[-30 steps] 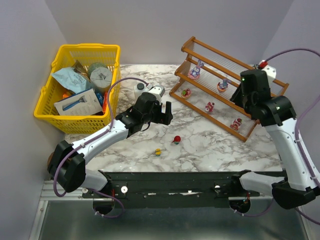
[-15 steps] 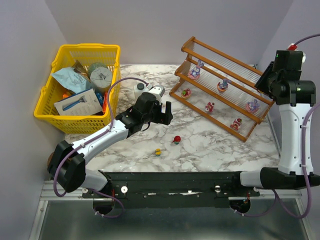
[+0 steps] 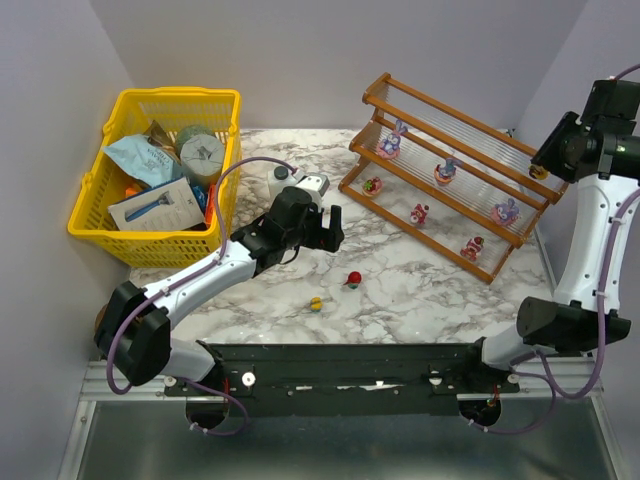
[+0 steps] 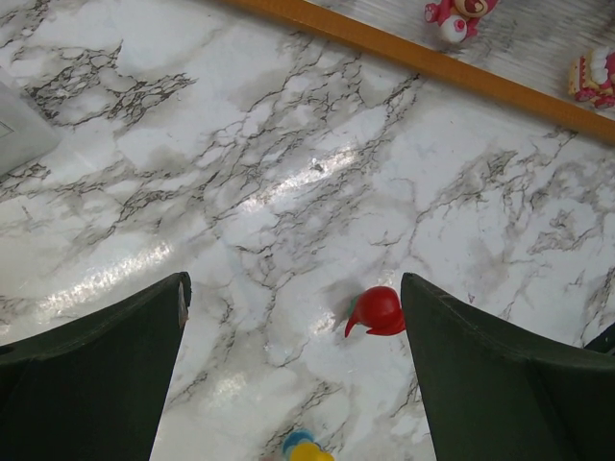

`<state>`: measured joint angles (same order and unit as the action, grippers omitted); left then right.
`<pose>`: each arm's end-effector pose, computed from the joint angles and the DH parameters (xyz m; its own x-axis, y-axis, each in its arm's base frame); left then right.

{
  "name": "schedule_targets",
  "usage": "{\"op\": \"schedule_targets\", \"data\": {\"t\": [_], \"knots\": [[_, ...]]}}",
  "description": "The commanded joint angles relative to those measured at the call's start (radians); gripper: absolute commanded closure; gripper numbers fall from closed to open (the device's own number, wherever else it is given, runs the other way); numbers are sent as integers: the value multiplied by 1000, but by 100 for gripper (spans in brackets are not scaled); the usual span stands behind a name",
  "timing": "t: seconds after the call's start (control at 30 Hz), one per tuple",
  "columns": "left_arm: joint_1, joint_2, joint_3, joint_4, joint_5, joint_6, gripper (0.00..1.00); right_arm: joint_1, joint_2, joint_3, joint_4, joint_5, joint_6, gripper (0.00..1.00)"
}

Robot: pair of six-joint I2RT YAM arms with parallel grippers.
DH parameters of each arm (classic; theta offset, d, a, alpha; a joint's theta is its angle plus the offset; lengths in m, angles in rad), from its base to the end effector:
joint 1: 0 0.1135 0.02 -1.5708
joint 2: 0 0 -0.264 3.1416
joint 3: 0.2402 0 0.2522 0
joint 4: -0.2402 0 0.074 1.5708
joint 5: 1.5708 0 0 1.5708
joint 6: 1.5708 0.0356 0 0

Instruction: Place and organize the plastic toys onto the shelf

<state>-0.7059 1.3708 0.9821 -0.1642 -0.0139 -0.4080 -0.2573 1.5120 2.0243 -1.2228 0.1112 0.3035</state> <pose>0.2364 -0.2009 0.2774 -0.6206 0.0078 -0.7841 0.4286 0.8407 -0.3310 0.2616 -0.0729 0.4781 -0.5020 0.4392 -0.7450 0.5075 0.8471 0.1575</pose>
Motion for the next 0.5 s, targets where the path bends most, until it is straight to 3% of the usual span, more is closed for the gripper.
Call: {"op": "schedule_targets", "data": {"t": [0.0,0.47], "knots": [[5,-32,-11,12,12,15,1,-14,57,54,-50,-96,-27,96],[5,-24,-13,8,11,29,1,-16,119,71,-66,-70,-24,84]]}}
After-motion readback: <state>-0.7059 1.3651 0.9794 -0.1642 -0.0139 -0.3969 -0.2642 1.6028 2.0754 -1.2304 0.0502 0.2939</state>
